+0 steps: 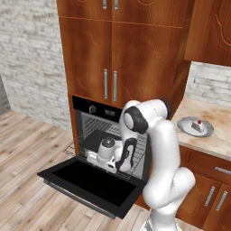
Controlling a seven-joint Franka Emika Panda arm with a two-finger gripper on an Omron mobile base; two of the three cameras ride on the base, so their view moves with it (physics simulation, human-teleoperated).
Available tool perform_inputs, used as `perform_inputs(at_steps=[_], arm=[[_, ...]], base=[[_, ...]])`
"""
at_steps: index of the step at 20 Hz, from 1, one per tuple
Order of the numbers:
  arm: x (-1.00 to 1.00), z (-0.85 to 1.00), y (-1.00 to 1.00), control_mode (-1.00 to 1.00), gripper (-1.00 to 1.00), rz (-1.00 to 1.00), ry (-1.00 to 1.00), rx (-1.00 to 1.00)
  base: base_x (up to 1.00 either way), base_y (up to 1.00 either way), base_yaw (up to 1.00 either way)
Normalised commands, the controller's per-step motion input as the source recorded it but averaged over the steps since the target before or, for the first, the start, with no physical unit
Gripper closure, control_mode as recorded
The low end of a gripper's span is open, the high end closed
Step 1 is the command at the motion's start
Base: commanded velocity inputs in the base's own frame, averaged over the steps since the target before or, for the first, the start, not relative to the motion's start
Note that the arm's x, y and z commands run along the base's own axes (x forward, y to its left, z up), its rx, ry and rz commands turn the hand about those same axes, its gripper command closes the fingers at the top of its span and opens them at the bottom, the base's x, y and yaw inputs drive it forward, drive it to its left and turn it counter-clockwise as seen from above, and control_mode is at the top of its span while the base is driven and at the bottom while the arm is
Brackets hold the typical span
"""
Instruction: Take the baked cake out of the oven and place it on the plate for cooling. Then close the oven door.
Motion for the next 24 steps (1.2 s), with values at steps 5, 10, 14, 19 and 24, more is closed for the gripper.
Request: perform_inputs(at_steps=[5, 10, 14, 19, 24], arm=[[0.18, -0.04, 0.0, -1.0, -1.0, 0.0, 0.0, 0.0], [0.06, -0.04, 0.0, -1.0, -1.0, 0.0, 0.0, 0.0], [0.05, -0.05, 0.0, -1.0, -1.0, 0.0, 0.0, 0.0], [0.12, -0.09, 0.01, -1.0, -1.0, 0.0, 0.0, 0.0], [0.17, -0.12, 0.05, -1.0, -1.0, 0.0, 0.0, 0.0]], base=[[0.0, 0.0, 0.0], [0.0, 0.0, 0.0], [0.0, 0.0, 0.0], [0.0, 0.0, 0.0], [0.0, 0.0, 0.0]])
